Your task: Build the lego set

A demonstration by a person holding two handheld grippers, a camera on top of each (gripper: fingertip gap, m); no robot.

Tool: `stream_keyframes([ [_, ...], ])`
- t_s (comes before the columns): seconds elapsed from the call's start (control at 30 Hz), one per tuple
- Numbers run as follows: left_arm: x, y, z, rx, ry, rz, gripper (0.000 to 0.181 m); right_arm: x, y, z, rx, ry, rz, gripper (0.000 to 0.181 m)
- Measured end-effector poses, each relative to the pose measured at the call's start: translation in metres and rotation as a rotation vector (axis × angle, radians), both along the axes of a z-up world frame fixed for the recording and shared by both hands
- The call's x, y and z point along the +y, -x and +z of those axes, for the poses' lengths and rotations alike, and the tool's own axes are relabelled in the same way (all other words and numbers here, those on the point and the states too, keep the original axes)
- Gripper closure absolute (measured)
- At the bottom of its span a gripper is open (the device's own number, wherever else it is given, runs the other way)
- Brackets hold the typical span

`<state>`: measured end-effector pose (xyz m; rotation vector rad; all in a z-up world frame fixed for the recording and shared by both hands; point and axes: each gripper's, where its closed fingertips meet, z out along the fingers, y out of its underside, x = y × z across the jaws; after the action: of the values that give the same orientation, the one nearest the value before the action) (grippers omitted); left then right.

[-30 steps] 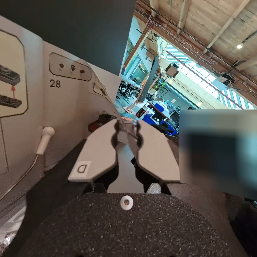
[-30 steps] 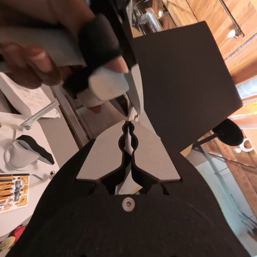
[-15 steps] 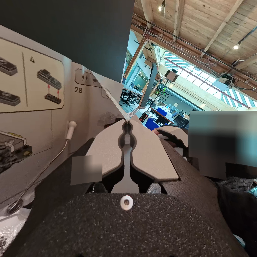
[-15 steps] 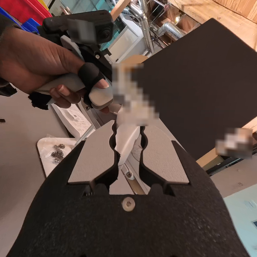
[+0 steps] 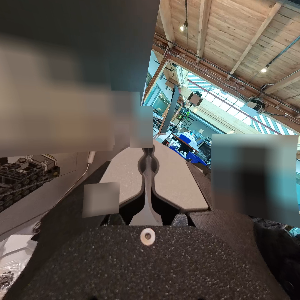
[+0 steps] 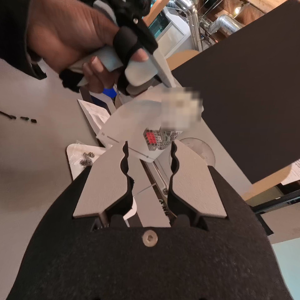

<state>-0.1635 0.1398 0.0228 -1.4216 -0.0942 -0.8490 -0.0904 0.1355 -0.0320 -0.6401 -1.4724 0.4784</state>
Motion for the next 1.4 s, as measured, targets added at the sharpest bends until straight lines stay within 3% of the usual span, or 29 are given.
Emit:
stream_keyframes([
  [0.17, -0.006, 0.000, 0.008, 0.013, -0.022, -0.007, 0.178, 0.020, 0.011, 0.000, -0.055, 0.201, 0.080, 0.133],
  [0.27, -0.006, -0.011, 0.017, 0.048, -0.037, -0.041, 0.172, 0.025, 0.025, -0.004, -0.172, 0.368, 0.150, 0.108],
  [0.37, -0.008, -0.040, 0.031, 0.132, -0.072, -0.144, 0.162, 0.024, 0.045, -0.001, -0.192, 0.547, 0.184, 0.101],
  [0.5, -0.029, -0.058, 0.053, 0.238, -0.167, -0.202, 0.145, 0.042, 0.061, -0.006, -0.160, 0.580, 0.076, 0.128],
  [0.6, -0.051, -0.031, 0.068, 0.250, -0.235, -0.135, 0.146, 0.048, 0.061, -0.008, -0.135, 0.558, 0.038, 0.150],
  [0.67, -0.050, 0.009, 0.054, 0.315, -0.164, 0.030, 0.153, 0.051, 0.059, -0.006, -0.120, 0.562, 0.025, 0.157],
  [0.73, -0.039, 0.050, 0.013, 0.483, 0.011, 0.207, 0.155, 0.051, 0.058, -0.002, -0.107, 0.593, 0.039, 0.160],
  [0.8, -0.031, 0.061, -0.032, 0.639, 0.176, 0.219, 0.154, 0.051, 0.057, 0.002, -0.096, 0.633, 0.056, 0.160],
  [0.87, -0.023, 0.058, -0.060, 0.821, 0.245, 0.236, 0.154, 0.051, 0.057, 0.006, -0.089, 0.672, 0.071, 0.160],
  [0.97, -0.006, 0.050, -0.079, 1.087, 0.288, 0.288, 0.154, 0.050, 0.058, 0.010, -0.080, 0.728, 0.093, 0.160],
  [1.03, 0.007, 0.049, -0.085, 1.153, 0.324, 0.335, 0.158, 0.049, 0.058, 0.011, -0.082, 0.732, 0.093, 0.160],
  [1.13, 0.017, 0.060, -0.090, 1.261, 0.349, 0.442, 0.180, 0.047, 0.058, 0.013, -0.086, 0.736, 0.090, 0.159],
  [1.27, 0.007, 0.069, -0.080, 1.095, 0.251, 0.562, 0.180, 0.040, 0.065, 0.013, -0.111, 0.682, 0.066, 0.159],
  [1.4, -0.013, 0.095, -0.081, 0.436, 0.158, 0.519, 0.178, 0.023, 0.082, 0.015, -0.145, 0.605, 0.038, 0.159],
])
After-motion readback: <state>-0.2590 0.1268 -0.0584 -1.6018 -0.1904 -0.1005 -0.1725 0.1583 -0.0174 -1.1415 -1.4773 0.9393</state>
